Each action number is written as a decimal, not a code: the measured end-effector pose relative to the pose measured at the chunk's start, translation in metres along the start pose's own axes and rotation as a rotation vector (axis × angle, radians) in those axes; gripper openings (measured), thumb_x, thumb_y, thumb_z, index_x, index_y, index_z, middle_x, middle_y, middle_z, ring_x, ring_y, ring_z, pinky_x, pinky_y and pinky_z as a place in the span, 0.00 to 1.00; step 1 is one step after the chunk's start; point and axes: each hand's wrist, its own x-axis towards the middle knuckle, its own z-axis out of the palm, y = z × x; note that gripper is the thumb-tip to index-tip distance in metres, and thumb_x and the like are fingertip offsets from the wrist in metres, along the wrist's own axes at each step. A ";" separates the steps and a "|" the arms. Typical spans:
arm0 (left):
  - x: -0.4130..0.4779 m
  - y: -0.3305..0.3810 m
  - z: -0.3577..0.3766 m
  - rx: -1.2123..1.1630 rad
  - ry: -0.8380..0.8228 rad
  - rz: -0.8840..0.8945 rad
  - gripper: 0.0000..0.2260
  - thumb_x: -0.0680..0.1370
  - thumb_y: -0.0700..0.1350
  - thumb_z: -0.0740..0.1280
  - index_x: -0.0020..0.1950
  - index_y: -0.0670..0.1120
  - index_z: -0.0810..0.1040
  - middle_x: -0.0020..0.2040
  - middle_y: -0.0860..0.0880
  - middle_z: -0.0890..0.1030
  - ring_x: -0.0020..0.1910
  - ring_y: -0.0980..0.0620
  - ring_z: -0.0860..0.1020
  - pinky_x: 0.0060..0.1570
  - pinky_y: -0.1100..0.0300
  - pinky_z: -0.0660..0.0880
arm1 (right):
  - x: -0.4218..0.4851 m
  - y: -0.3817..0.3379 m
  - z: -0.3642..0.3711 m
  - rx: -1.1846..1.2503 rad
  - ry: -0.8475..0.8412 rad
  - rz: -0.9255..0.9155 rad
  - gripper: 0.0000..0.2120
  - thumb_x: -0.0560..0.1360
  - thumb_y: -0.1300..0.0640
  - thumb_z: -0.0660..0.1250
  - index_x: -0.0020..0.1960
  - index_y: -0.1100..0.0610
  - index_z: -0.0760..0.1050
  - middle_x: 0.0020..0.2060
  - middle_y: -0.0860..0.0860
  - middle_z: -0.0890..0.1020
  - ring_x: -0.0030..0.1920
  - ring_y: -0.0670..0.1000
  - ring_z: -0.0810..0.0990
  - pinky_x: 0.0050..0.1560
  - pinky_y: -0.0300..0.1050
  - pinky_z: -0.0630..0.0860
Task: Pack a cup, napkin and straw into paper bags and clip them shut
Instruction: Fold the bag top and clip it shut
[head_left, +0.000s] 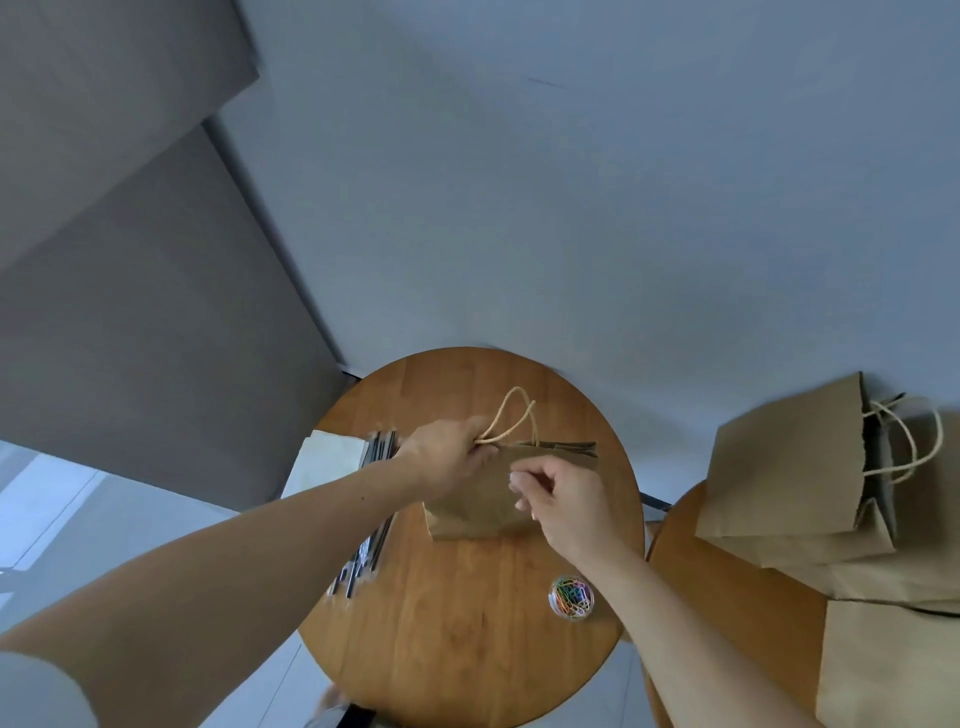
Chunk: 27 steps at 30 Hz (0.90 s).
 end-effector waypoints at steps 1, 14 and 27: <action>0.000 0.000 -0.001 -0.029 -0.002 0.001 0.07 0.82 0.51 0.62 0.56 0.52 0.77 0.47 0.52 0.82 0.47 0.49 0.80 0.46 0.53 0.77 | 0.003 -0.005 -0.002 -0.055 0.016 -0.045 0.05 0.78 0.57 0.69 0.47 0.48 0.82 0.34 0.41 0.84 0.37 0.39 0.82 0.39 0.30 0.75; 0.003 0.000 0.001 -0.116 0.014 -0.024 0.04 0.80 0.50 0.66 0.48 0.53 0.80 0.34 0.58 0.75 0.38 0.53 0.76 0.36 0.59 0.68 | 0.036 -0.019 -0.011 -0.315 0.077 -0.267 0.15 0.79 0.59 0.67 0.65 0.56 0.77 0.46 0.47 0.83 0.44 0.46 0.83 0.48 0.37 0.79; 0.007 0.000 0.003 -0.119 0.025 -0.011 0.03 0.79 0.49 0.66 0.46 0.55 0.77 0.34 0.60 0.74 0.39 0.54 0.75 0.34 0.62 0.66 | 0.047 -0.016 -0.012 -0.194 0.088 -0.174 0.05 0.76 0.59 0.72 0.46 0.49 0.82 0.33 0.41 0.82 0.34 0.41 0.81 0.37 0.32 0.77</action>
